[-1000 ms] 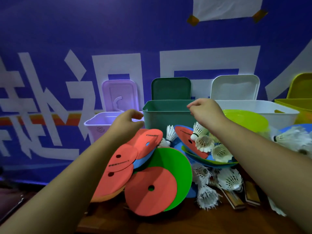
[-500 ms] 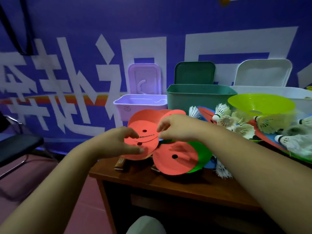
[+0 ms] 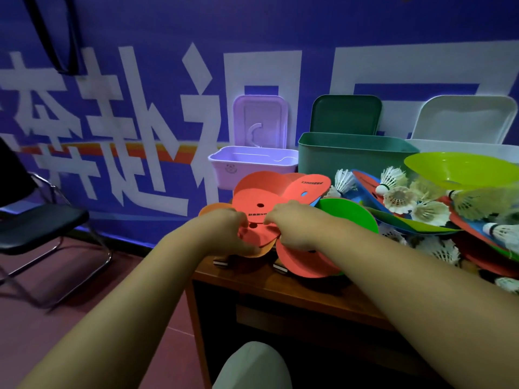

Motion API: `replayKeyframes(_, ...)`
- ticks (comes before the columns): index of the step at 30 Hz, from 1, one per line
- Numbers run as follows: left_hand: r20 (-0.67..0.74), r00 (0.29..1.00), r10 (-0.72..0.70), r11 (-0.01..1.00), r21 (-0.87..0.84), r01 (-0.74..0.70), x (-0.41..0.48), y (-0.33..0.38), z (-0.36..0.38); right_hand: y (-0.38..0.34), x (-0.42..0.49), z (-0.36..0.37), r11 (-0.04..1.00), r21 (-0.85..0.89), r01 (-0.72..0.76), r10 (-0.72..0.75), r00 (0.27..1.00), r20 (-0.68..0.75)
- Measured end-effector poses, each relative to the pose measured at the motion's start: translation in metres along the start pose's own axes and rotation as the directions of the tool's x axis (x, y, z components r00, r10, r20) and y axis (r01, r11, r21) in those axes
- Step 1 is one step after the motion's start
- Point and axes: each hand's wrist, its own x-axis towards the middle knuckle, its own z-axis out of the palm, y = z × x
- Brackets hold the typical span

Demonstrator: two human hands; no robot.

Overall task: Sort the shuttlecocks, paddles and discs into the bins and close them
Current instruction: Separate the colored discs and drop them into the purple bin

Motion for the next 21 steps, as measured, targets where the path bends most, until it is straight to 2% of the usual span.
replayKeyframes(4,-0.088,0.995,0.055,0.998,0.032,-0.052,0.001,0.001,0.001,0.002,-0.001,0.003,0.993,-0.109,0.044,-0.051,0.996,-0.068)
replayKeyframes(6,-0.113,0.991,0.077,0.997,0.038,-0.073,0.003,0.000,0.004,0.008,0.001,0.005,0.993,-0.106,0.053,-0.062,0.994,-0.085)
replayKeyframes(8,-0.106,0.992,0.068,0.998,-0.004,-0.068,0.004,0.000,0.006,0.014,0.002,0.005,0.999,-0.012,0.032,-0.033,0.993,-0.114)
replayKeyframes(11,-0.122,0.993,-0.002,0.975,-0.220,-0.025,0.005,-0.002,0.003,0.025,0.006,0.002,0.982,0.187,-0.005,0.050,0.971,-0.234)
replayKeyframes(14,-0.284,0.957,-0.057,0.924,-0.379,-0.058,0.006,-0.005,-0.005,0.033,0.010,-0.004,0.908,0.420,-0.012,0.204,0.887,-0.415)
replayKeyframes(17,-0.446,0.873,-0.200,0.836,-0.542,-0.085,0.010,-0.006,-0.008,0.042,0.013,-0.011,0.789,0.614,-0.039,0.416,0.768,-0.486)
replayKeyframes(19,-0.457,0.846,-0.275,0.795,-0.603,-0.067,0.016,-0.005,-0.010,0.048,0.014,-0.016,0.720,0.693,-0.034,0.500,0.719,-0.483)
replayKeyframes(21,-0.405,0.885,-0.230,0.848,-0.530,-0.022,0.026,-0.003,-0.010,0.054,0.012,-0.024,0.694,0.720,-0.028,0.549,0.668,-0.503)
